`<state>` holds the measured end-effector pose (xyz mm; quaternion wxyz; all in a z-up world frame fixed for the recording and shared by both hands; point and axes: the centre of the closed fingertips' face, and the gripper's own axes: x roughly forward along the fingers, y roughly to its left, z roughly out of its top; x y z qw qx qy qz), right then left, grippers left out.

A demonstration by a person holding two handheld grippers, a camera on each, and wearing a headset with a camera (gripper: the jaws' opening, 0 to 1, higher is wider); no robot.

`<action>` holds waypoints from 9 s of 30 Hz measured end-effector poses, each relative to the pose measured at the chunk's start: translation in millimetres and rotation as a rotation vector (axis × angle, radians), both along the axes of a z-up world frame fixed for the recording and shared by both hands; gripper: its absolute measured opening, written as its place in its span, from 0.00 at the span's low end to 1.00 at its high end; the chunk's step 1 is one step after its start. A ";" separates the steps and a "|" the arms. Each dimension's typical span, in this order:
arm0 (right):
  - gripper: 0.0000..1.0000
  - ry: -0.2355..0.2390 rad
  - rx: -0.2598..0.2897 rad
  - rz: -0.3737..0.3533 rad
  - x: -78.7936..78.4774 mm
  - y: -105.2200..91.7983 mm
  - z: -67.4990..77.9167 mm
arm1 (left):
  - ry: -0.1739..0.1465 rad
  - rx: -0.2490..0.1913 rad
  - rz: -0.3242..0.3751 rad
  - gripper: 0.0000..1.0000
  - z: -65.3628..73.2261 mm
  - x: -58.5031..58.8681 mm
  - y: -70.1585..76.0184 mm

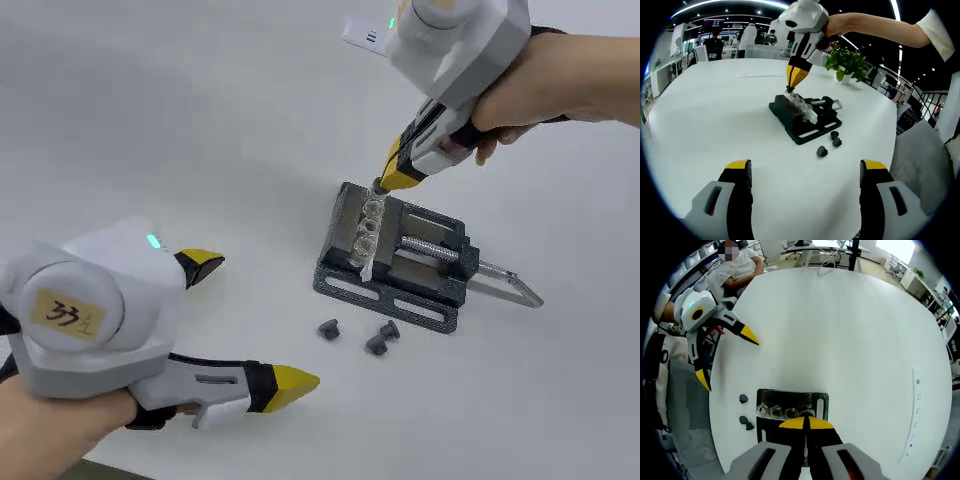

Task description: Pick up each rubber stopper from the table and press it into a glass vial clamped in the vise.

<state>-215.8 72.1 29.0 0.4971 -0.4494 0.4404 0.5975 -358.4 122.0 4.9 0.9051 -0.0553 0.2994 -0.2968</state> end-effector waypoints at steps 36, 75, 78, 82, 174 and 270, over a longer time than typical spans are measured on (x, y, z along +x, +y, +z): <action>0.00 0.036 -0.164 0.008 -1.5 -0.2 -0.3 | -0.041 0.018 -0.012 0.88 16.7 2.5 -1.0; 0.22 -0.007 0.073 -0.052 -8.8 -14.5 16.1 | -0.105 0.068 -0.031 0.88 43.1 -0.5 9.1; 0.31 0.005 0.125 -0.083 -15.1 -14.6 18.7 | -0.108 0.067 -0.038 0.88 43.6 0.8 6.4; 0.42 0.006 0.186 -0.097 -26.8 -14.7 19.1 | -0.114 0.065 -0.049 0.88 45.6 1.8 3.1; 0.00 -0.006 0.308 -0.269 -116.0 -66.6 -54.1 | -0.081 0.063 -0.103 0.86 33.8 -17.0 -13.4; 0.06 -0.457 0.669 0.257 -142.1 -19.5 140.7 | -0.082 -0.486 -0.338 0.04 153.1 8.6 -73.6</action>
